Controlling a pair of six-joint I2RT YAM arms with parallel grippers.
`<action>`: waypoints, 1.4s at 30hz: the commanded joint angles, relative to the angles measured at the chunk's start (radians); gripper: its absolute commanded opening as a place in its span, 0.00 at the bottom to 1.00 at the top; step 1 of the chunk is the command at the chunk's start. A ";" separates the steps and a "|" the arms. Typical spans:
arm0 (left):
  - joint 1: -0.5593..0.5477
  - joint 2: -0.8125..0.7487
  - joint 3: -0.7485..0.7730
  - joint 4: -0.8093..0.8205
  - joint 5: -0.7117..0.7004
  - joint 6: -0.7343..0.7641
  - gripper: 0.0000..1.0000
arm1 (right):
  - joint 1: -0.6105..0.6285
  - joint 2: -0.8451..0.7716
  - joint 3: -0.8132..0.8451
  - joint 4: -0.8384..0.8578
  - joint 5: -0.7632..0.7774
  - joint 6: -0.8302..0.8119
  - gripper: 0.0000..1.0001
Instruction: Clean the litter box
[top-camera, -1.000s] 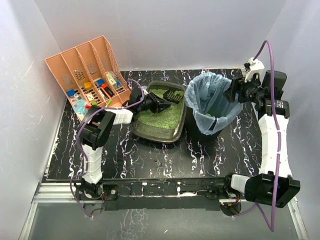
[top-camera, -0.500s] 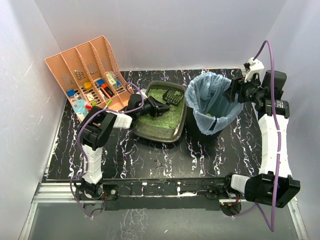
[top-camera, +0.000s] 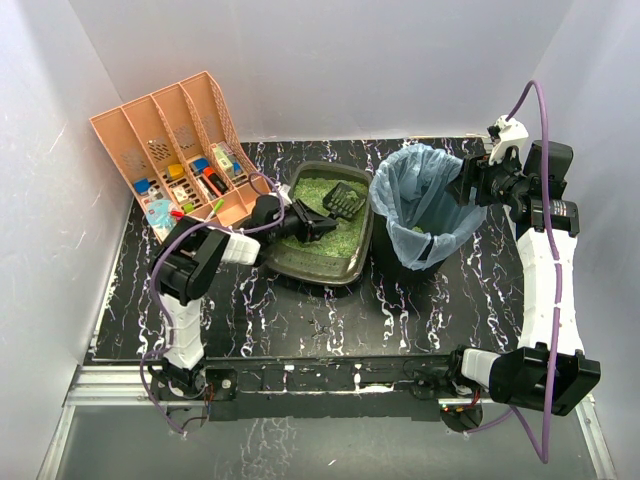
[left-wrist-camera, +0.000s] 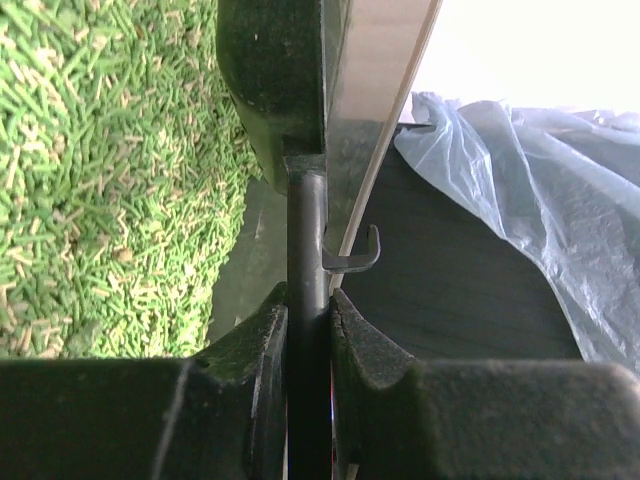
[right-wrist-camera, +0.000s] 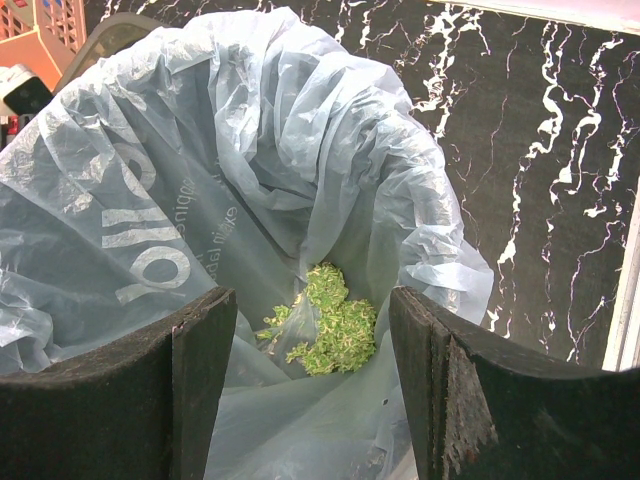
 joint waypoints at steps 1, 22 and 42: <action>0.002 -0.103 -0.028 -0.075 0.069 0.010 0.00 | -0.008 0.004 0.021 0.041 -0.013 -0.016 0.68; 0.070 -0.290 -0.055 -0.211 0.113 0.159 0.00 | -0.008 0.003 0.022 0.036 -0.030 -0.013 0.69; 0.145 -0.377 -0.118 -0.152 0.304 0.191 0.00 | -0.008 0.017 0.032 0.033 -0.041 -0.013 0.69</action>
